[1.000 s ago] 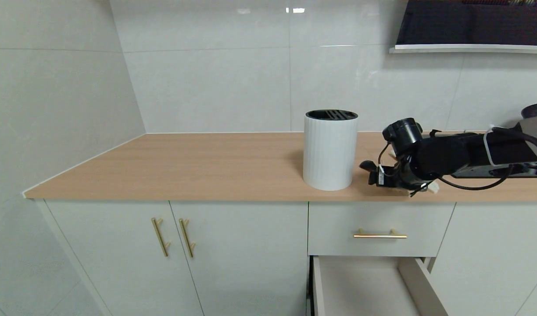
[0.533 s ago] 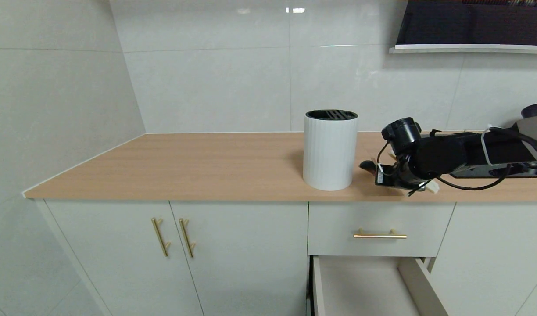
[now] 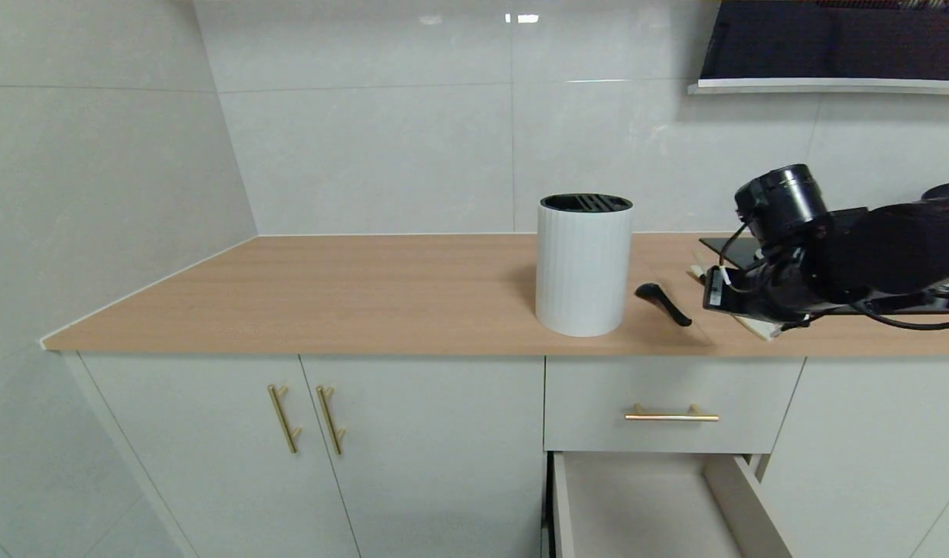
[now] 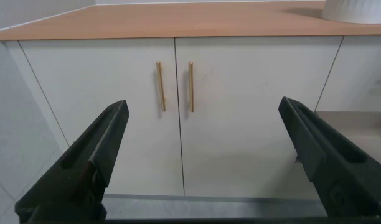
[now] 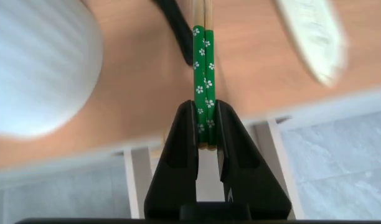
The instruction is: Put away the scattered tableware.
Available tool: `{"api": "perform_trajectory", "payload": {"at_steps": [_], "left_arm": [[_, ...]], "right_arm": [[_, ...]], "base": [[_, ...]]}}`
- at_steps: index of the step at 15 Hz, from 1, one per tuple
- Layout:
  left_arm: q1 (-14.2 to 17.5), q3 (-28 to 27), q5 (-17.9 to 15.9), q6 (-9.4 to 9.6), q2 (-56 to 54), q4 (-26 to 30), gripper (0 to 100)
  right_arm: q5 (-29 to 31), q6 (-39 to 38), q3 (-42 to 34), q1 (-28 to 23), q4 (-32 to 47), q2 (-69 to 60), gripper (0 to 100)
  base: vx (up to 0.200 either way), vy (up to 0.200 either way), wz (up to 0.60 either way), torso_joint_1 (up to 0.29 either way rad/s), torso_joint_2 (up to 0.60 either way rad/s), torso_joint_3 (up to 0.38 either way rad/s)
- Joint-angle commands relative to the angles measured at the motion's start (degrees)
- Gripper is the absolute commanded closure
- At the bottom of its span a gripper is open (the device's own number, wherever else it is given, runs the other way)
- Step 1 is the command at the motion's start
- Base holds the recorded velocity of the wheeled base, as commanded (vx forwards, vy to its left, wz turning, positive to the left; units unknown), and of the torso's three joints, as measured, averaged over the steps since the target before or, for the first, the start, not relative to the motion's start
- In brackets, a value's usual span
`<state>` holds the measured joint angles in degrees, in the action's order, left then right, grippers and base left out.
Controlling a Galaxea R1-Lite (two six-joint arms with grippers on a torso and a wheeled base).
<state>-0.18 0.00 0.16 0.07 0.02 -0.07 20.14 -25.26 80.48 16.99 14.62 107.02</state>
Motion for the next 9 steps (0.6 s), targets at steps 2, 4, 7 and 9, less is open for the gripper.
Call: {"api": "perform_trajectory", "payload": {"at_steps": [2,4,7,9], "left_arm": [[0.01,0.0,0.02,0.01,-0.02,-0.01,0],[0.01,0.0,0.02,0.01,-0.02,-0.01,0],[0.01,0.0,0.02,0.01,-0.02,-0.01,0],[0.01,0.0,0.02,0.01,-0.02,-0.01,0]], "right_arm": [[-3.7,0.21,-13.77,0.32,1.29,-19.22,100],[-10.03,1.44,-19.49,0.5,3.05,-26.78,100],[-13.81,4.08,-24.58,0.5,3.05,-31.44,100],[-13.9,5.92,-26.17,0.5,2.79,-31.7,100]], "base": [[0.0,0.0,0.0,0.0,0.0,0.0],[0.0,0.0,0.0,0.0,0.0,0.0],[0.0,0.0,0.0,0.0,0.0,0.0],[0.0,0.0,0.0,0.0,0.0,0.0]]}}
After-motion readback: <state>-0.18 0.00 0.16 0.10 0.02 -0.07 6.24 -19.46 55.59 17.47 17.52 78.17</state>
